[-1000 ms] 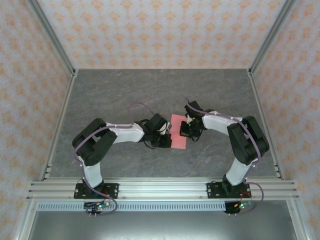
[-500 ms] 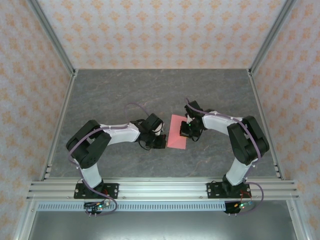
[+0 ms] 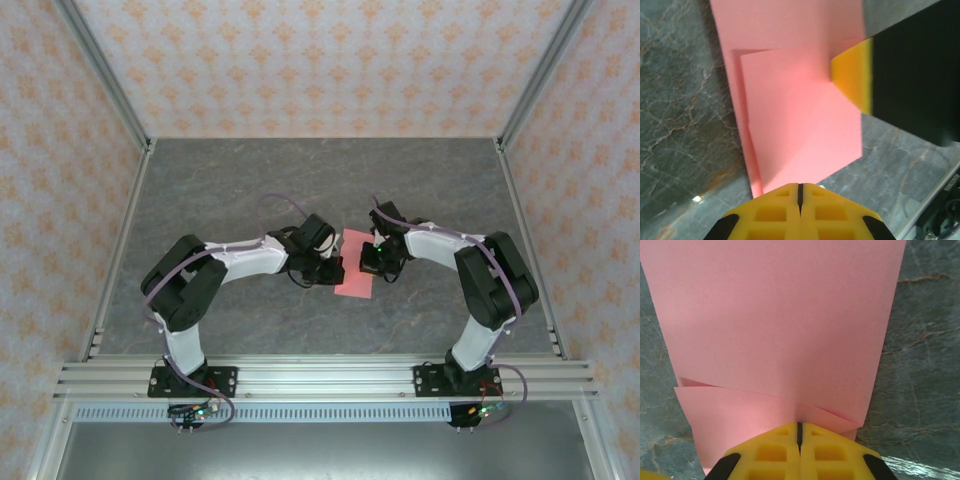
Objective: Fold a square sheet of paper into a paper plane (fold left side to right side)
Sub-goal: Fold the triangle a second time at the center of the table.
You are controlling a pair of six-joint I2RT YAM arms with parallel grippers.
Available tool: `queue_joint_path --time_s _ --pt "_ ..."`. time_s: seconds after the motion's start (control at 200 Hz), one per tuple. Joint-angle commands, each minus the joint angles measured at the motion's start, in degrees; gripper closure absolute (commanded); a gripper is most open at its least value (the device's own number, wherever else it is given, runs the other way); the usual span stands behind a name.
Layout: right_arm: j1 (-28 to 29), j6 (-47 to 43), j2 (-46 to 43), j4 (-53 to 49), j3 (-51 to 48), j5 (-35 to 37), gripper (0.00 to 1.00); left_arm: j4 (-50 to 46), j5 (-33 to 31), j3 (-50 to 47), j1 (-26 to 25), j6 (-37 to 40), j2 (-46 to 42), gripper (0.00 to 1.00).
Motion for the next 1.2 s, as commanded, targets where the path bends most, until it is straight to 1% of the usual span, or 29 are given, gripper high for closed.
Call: queue_joint_path --time_s 0.0,0.21,0.41,0.58,0.911,1.191 --pt "0.20 -0.70 -0.72 -1.88 -0.42 0.81 0.95 0.32 1.14 0.00 0.18 0.82 1.88 0.96" --pt "0.81 -0.78 -4.85 -3.40 0.41 -0.11 0.95 0.33 0.74 -1.88 0.22 0.77 2.52 0.96" --pt "3.87 0.95 -8.14 -3.97 -0.07 -0.18 0.95 -0.94 -1.68 -3.90 0.10 0.67 2.58 0.96" --pt "6.25 2.82 -6.12 -2.32 -0.03 -0.15 0.95 -1.11 -2.66 -4.78 0.08 0.42 2.76 0.97" --pt "6.99 3.08 -0.57 -1.05 1.37 -0.71 0.95 -1.77 -4.07 -4.82 -0.03 0.30 3.58 0.97" --pt "7.52 3.18 0.50 0.10 1.54 -1.64 0.95 -1.74 -4.69 -5.37 -0.22 -0.02 3.75 0.98"
